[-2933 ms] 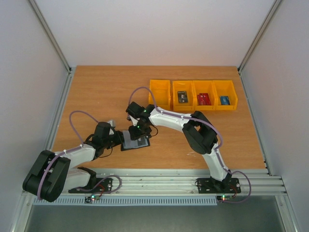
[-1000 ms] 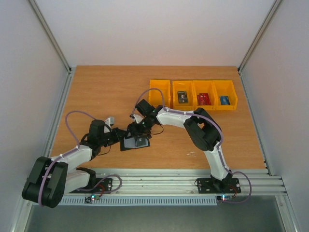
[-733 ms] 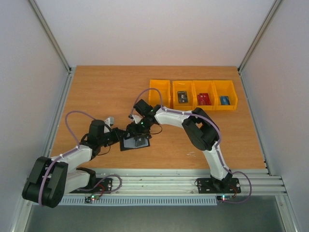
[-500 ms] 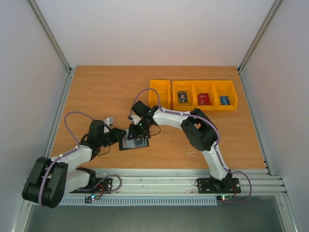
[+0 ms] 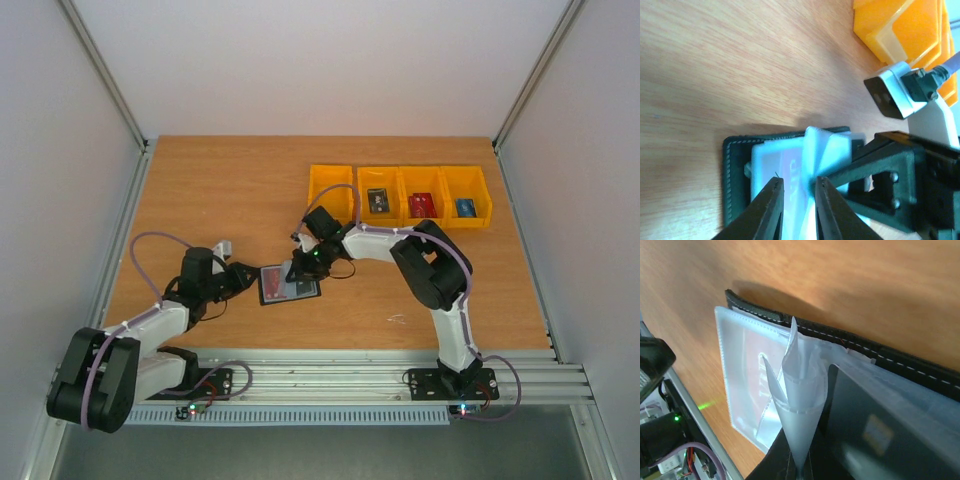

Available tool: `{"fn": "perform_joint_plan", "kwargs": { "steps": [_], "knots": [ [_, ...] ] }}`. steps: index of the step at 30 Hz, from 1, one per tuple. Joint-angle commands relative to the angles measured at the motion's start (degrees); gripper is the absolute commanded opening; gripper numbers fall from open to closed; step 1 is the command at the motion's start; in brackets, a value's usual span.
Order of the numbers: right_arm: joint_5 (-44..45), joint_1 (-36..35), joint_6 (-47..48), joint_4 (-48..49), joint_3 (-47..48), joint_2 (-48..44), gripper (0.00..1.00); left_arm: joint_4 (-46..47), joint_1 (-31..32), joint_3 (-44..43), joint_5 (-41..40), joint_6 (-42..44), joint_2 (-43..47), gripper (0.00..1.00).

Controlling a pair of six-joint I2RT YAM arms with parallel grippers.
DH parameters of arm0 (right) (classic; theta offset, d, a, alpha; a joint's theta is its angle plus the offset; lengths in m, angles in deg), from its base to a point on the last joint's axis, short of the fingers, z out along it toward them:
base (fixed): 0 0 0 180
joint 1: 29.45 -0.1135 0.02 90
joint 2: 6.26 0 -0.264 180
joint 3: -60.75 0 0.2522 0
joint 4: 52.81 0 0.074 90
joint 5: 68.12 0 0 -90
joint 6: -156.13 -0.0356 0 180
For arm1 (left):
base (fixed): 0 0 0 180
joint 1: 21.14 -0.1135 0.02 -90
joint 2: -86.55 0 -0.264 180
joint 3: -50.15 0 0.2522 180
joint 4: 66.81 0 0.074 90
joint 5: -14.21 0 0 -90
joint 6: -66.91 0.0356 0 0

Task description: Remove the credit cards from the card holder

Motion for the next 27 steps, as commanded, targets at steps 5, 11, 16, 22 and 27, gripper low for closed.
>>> {"fn": "perform_joint_plan", "kwargs": {
  "steps": [5,11,16,22,27],
  "knots": [
    [-6.0,1.2,1.2,8.8,-0.7,-4.3,0.01,2.0,-0.3,-0.4,1.5,3.6,-0.3,0.28],
    [-8.2,1.9,3.3,8.4,-0.4,-7.6,0.01,0.8,-2.7,-1.1,0.8,1.0,0.9,0.56],
    [-11.6,3.6,7.9,6.8,-0.2,-14.3,0.01,10.2,-4.5,-1.9,15.6,4.3,6.5,0.79],
    [-14.1,3.7,15.9,-2.3,5.2,-19.4,0.01,16.2,-4.9,-3.3,23.1,0.9,10.3,0.85],
    [-16.9,3.7,18.4,-4.2,7.8,-21.1,0.01,17.0,-4.9,-4.9,24.4,-0.5,12.8,0.59]
  ]
}}
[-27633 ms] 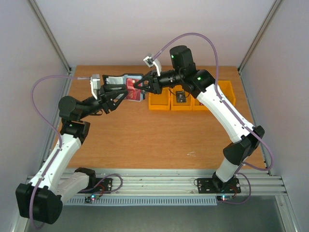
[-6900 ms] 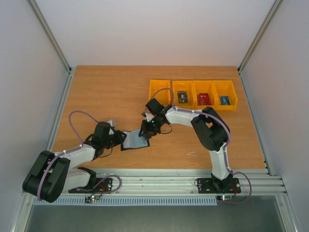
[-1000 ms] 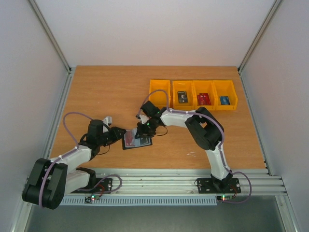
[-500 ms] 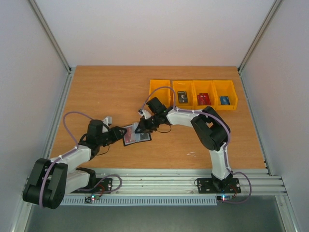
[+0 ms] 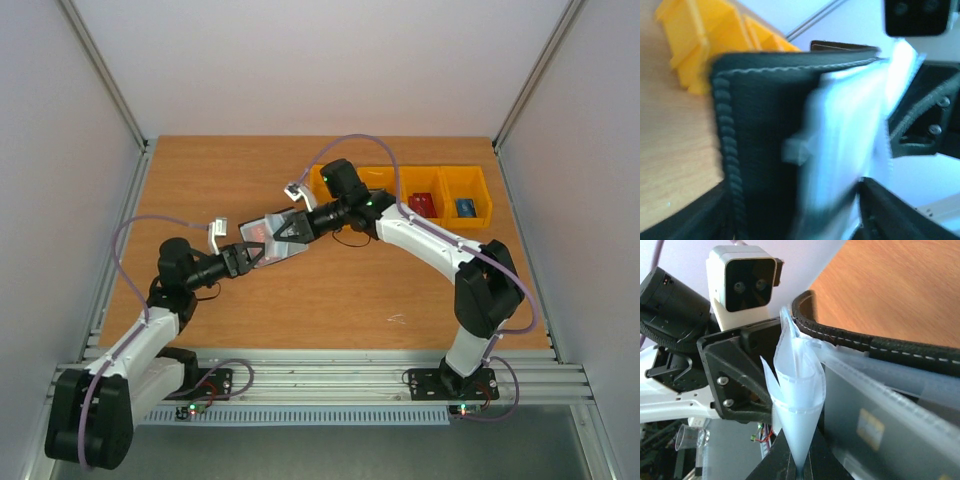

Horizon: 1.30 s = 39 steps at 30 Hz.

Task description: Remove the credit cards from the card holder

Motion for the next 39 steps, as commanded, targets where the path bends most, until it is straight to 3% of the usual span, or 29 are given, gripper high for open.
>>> {"fn": "perform_joint_plan", "kwargs": {
  "steps": [1,3,4,10,13,15,18,20,22,26,29,31,33,35,39],
  "knots": [
    [-4.4,-0.1,5.5,-3.7,2.4,-2.1,0.01,6.1,-0.4,-2.1,3.9,-1.7,2.6,0.38],
    [-4.7,0.1,6.4,-4.2,2.6,-2.5,0.01,5.8,-0.4,-2.3,3.4,-2.3,3.7,0.13],
    [-5.0,0.4,6.5,-4.2,2.5,-2.7,0.01,5.1,-0.4,-2.4,2.9,-2.3,4.2,0.07],
    [-3.4,3.0,6.3,-4.1,-0.5,-4.7,0.01,-3.9,-0.5,-3.3,-1.8,-0.1,5.8,0.0],
    [3.8,5.9,4.7,-5.8,-2.6,-5.4,0.11,-15.7,-0.5,-5.9,-7.8,5.9,5.9,0.0],
    [14.5,7.1,4.4,-11.6,-1.4,-4.6,0.25,-28.0,-0.3,-8.5,-15.6,15.2,5.9,0.0],
    [27.9,7.2,5.6,-22.5,1.7,-2.6,0.28,-38.1,1.5,-12.8,-34.2,27.3,5.1,0.0],
    [29.7,6.7,6.9,-24.3,2.6,-2.5,0.29,-40.2,4.0,-14.9,-38.6,41.6,4.9,0.0],
    [29.4,5.0,8.3,-24.1,3.0,-3.2,0.29,-41.3,6.7,-16.3,-46.2,55.7,4.8,0.0],
    [23.6,0.1,11.0,-20.6,5.0,-3.9,0.31,-38.6,12.4,-17.2,-51.5,74.5,3.7,0.0],
    [12.2,-1.6,6.6,-10.9,4.5,-4.8,0.33,-35.1,13.7,-16.9,-52.8,80.0,2.8,0.0],
    [6.6,-1.6,0.4,0.6,2.2,-5.7,0.33,-35.4,13.9,-17.6,-52.0,79.3,2.7,0.0],
    [7.0,-1.9,-4.5,7.2,1.1,-6.0,0.33,-38.6,13.9,-19.2,-49.4,75.9,2.9,0.0],
    [9.7,-3.1,-6.5,8.0,2.1,-5.0,0.33,-41.7,13.8,-21.0,-44.0,70.3,3.7,0.0],
    [12.0,-4.3,-6.0,5.7,2.8,-3.3,0.31,-42.2,12.7,-23.1,-28.0,48.5,5.4,0.0]
  ]
}}
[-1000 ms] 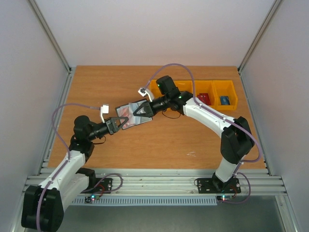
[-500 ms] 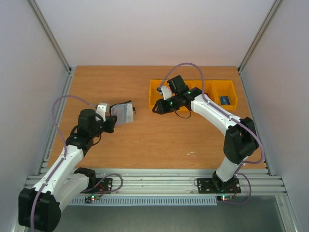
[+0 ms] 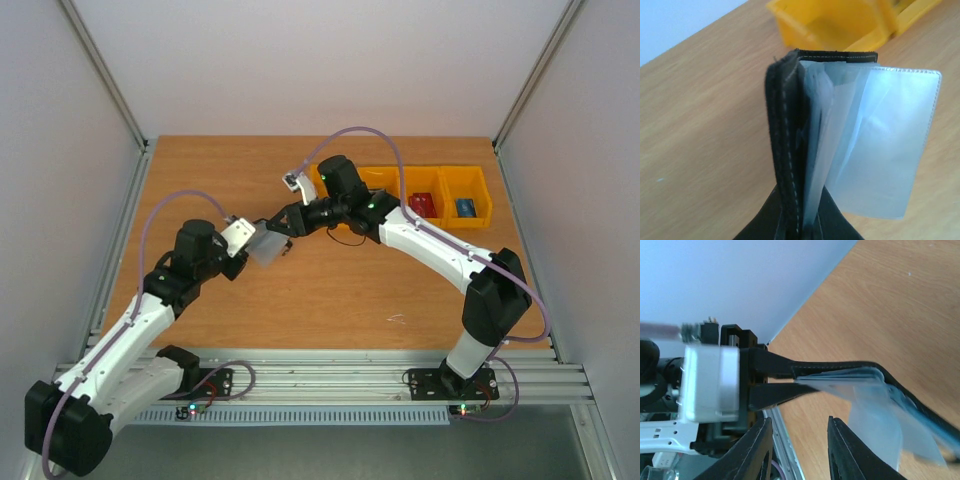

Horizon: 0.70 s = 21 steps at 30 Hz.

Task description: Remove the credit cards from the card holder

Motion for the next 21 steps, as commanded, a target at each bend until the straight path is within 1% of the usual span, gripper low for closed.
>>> {"fn": "perform_joint_plan", "kwargs": {
  "steps": [1,3,4,5,7,9,12,14,16,18,21],
  "knots": [
    [0.0,-1.5,-3.6,4.3,0.4,0.1,0.3,2.4,-1.7,-3.5,18.8,-21.8,2.5,0.0],
    [-0.5,-1.5,-3.4,3.7,-0.5,-0.4,0.29,6.0,-3.4,-2.8,25.5,-30.6,2.9,0.0],
    [0.5,-1.5,-3.1,1.9,-0.8,-0.7,0.29,8.1,-4.1,-2.2,27.9,-36.2,3.0,0.0],
    [2.0,-1.5,-2.6,0.5,-1.1,-1.2,0.3,10.5,-4.9,-1.5,30.1,-40.1,3.2,0.0],
    [5.8,-1.4,-1.3,-2.6,-2.1,-2.4,0.3,15.6,-5.6,-0.1,33.8,-45.0,3.6,0.0],
    [7.6,-0.6,-1.0,-3.8,-3.6,-3.8,0.32,18.4,-6.0,1.1,36.0,-47.0,4.4,0.0],
    [7.7,1.3,-0.7,-5.0,-5.2,-5.2,0.33,21.3,-6.2,2.0,37.5,-48.6,5.3,0.0],
    [5.0,1.6,1.0,-5.7,-4.9,-5.3,0.35,23.3,-6.2,2.8,39.1,-49.3,5.6,0.0],
    [-0.4,1.6,2.8,-5.7,-4.1,-5.0,0.39,24.8,-6.3,3.5,39.9,-50.1,5.7,0.0],
    [-3.7,1.6,3.8,-5.1,-3.1,-5.1,0.42,25.2,-6.2,3.6,40.4,-50.8,5.6,0.0],
    [-4.2,1.6,3.5,-3.4,-1.5,-4.9,0.43,25.8,-6.2,3.7,43.2,-49.2,5.5,0.0]
  ]
}}
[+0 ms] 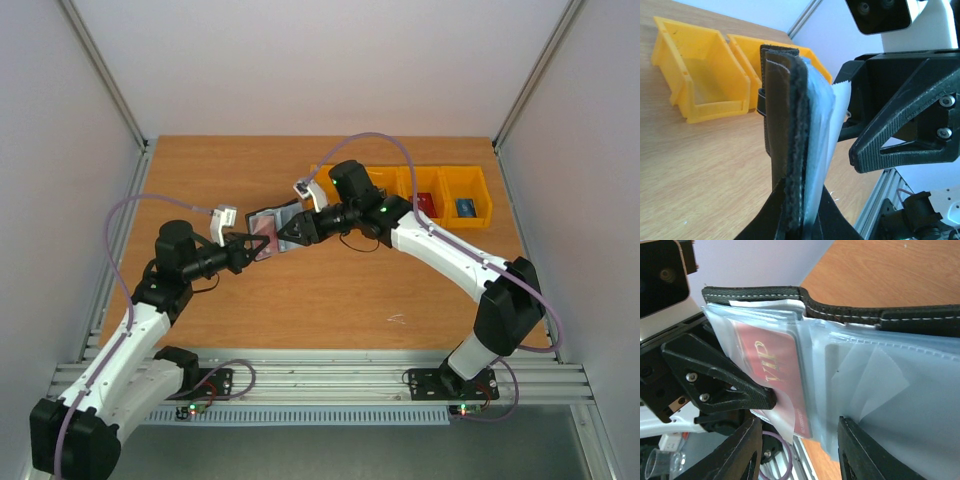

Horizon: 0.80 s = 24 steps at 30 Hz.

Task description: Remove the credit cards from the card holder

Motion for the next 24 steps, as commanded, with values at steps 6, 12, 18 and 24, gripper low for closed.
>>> {"fn": "perform_joint_plan", "kwargs": {
  "steps": [6,12,18,24],
  "knots": [
    [-5.6,-0.2,0.2,4.9,6.9,2.0,0.36,3.8,0.2,-1.1,7.5,5.3,1.4,0.0],
    [-7.4,-1.5,0.3,3.7,8.7,4.4,0.25,4.5,0.2,-1.0,7.7,5.4,1.5,0.0],
    [-9.3,-1.5,2.1,1.5,8.6,4.0,0.22,4.9,0.3,-0.6,7.1,4.8,1.7,0.0],
    [-9.8,-1.5,4.6,-3.0,9.2,4.2,0.1,8.4,0.3,0.4,6.7,2.9,1.7,0.0]
  ]
}}
